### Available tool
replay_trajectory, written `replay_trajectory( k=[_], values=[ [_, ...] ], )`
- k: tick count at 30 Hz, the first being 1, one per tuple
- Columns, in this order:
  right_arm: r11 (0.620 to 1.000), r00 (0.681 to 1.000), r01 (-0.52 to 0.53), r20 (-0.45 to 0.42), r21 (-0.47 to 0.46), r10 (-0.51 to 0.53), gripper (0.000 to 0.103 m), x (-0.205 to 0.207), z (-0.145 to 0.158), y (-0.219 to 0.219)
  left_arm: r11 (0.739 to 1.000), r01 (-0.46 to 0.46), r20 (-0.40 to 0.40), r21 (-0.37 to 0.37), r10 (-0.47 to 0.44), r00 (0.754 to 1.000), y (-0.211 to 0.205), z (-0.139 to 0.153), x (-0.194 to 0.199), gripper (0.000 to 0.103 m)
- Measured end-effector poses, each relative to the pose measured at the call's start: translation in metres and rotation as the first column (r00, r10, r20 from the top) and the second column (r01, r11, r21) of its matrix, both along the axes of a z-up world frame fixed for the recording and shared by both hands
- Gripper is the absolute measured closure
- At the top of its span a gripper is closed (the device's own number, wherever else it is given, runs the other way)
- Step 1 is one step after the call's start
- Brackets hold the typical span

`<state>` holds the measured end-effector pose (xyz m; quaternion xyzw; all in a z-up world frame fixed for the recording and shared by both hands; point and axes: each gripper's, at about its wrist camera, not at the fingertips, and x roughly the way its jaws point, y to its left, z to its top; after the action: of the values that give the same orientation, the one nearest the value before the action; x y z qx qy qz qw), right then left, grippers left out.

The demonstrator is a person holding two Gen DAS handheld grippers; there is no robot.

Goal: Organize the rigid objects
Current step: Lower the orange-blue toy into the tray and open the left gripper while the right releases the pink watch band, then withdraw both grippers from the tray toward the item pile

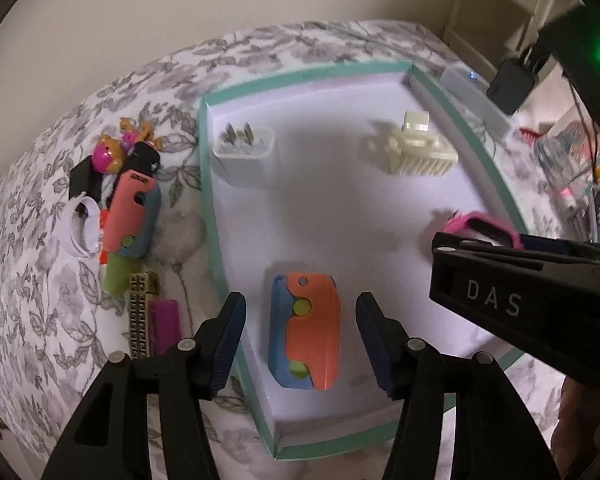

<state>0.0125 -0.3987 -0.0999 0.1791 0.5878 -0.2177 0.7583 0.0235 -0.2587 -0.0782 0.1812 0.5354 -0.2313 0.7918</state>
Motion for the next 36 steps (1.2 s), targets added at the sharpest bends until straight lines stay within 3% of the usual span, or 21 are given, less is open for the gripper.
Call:
replay_trajectory(
  k=[4,13,19,22,24,25,27,33,36],
  values=[
    [0.999,0.999,-0.007,0.040,-0.034,0.009,0.022,-0.001,0.020,0.003,0.999,-0.034,0.017,-0.036,0.034,0.999,0.010,0.014,0.005,0.037],
    [0.999,0.995,-0.021,0.100,-0.043,0.026,0.021,-0.001,0.041,0.008,0.982,-0.175,0.006,-0.075,0.176,0.984,0.044,0.026,0.030,0.035],
    [0.998,0.994,-0.052,0.090,-0.045,0.056,0.020,0.002,0.036,0.017,0.956,-0.282,0.021,-0.076,0.284,0.959,0.073,0.032,0.047,0.028],
    [0.996,0.992,-0.074,0.103,-0.045,0.078,0.005,0.005,0.036,0.024,0.943,-0.323,0.019,-0.080,0.325,0.945,0.086,0.034,0.055,0.027],
    [0.995,0.990,-0.088,0.108,-0.053,0.093,0.005,0.007,0.037,0.028,0.934,-0.349,0.022,-0.078,0.351,0.936,0.095,0.035,0.060,0.025],
    [0.994,0.989,-0.096,0.109,-0.059,0.102,0.004,0.009,0.038,0.031,0.931,-0.358,0.023,-0.077,0.360,0.933,0.098,0.036,0.061,0.017],
    [0.992,0.987,-0.107,0.114,-0.062,0.114,0.002,0.010,0.039,0.036,0.921,-0.380,0.025,-0.081,0.383,0.923,0.106,0.038,0.065,0.013],
    [0.987,0.976,-0.150,0.150,-0.056,0.157,0.000,0.017,0.043,0.053,0.889,-0.449,0.028,-0.093,0.453,0.891,0.133,0.042,0.078,0.008],
    [0.982,0.969,-0.177,0.165,-0.062,0.185,0.000,0.020,0.046,0.064,0.857,-0.502,0.041,-0.113,0.509,0.860,0.153,0.046,0.086,0.008]
  ],
)
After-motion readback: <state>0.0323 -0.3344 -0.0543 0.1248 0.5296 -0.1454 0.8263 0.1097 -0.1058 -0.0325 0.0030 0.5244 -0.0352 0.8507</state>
